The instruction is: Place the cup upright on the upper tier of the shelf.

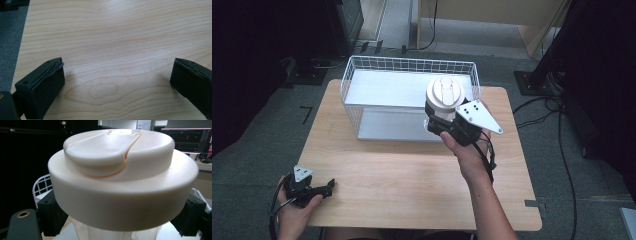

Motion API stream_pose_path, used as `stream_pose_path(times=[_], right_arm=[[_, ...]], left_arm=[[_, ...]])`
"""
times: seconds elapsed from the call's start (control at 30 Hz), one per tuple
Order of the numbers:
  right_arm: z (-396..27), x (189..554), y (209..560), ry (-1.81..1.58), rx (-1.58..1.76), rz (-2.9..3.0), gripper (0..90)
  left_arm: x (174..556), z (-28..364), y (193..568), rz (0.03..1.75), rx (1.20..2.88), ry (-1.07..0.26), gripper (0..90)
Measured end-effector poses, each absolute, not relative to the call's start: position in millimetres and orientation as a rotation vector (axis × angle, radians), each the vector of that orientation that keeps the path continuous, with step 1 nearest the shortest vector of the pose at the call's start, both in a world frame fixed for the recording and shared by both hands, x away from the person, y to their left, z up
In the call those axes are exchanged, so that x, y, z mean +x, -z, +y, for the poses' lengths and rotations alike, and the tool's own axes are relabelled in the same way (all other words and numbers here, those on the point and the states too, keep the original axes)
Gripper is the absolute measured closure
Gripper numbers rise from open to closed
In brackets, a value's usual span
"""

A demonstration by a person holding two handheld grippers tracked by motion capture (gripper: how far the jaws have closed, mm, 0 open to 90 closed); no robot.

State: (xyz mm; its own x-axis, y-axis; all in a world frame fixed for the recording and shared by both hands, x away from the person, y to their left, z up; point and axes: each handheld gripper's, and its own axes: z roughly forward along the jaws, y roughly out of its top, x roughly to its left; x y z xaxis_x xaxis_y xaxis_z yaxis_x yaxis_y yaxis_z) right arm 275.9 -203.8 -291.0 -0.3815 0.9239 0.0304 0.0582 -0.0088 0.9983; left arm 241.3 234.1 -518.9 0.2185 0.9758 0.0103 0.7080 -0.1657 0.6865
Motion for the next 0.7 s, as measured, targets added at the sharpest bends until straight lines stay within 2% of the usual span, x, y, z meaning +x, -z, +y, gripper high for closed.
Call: stream_pose_path(times=[0.37, 0.7], right_arm=[[-195.2, 310.8, 277.3, -1.426, 1.062, 1.459, 15.5], [-185.4, 359.4, 276.9, -1.372, 1.091, 1.456, 15.6]], left_arm=[[241.2, 234.2, 518.8, 1.545, 1.947, -0.625, 0.0], [241.2, 234.2, 518.9, 1.545, 1.947, -0.625, 0.0]])
